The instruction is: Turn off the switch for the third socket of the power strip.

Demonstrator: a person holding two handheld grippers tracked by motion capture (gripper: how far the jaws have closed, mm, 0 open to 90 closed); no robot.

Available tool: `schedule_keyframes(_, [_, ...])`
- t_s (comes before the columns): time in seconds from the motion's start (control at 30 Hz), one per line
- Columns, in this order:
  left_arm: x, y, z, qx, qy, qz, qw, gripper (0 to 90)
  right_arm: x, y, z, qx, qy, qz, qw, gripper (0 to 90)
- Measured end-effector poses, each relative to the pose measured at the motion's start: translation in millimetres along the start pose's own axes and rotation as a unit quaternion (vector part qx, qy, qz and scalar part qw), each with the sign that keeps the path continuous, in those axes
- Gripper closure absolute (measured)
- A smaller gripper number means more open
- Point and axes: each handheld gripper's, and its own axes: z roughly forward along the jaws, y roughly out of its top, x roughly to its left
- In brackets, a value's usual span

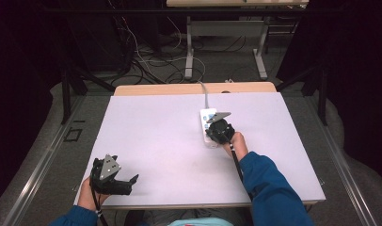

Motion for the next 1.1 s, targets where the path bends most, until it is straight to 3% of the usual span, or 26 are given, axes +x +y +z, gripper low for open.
schedule_keyframes(0.13, [0.1, 0.0, -0.1, 0.0, 0.001, 0.0, 1.0, 0.4, -1.4, 0.8, -0.2, 0.004, 0.001, -0.011, 0.9999, 90.0])
schedule_keyframes(0.2, [0.0, 0.1, 0.0, 0.0, 0.001, 0.0, 1.0, 0.5, 0.3, 0.0, 0.1, 0.001, -0.001, 0.003, 1.0, 90.0])
schedule_keyframes(1.1, [-0.1, 0.3, -0.3, -0.001, 0.001, 0.0, 1.0, 0.5, 2.3, 0.0, 0.8, 0.005, -0.006, 0.001, 1.0, 90.0])
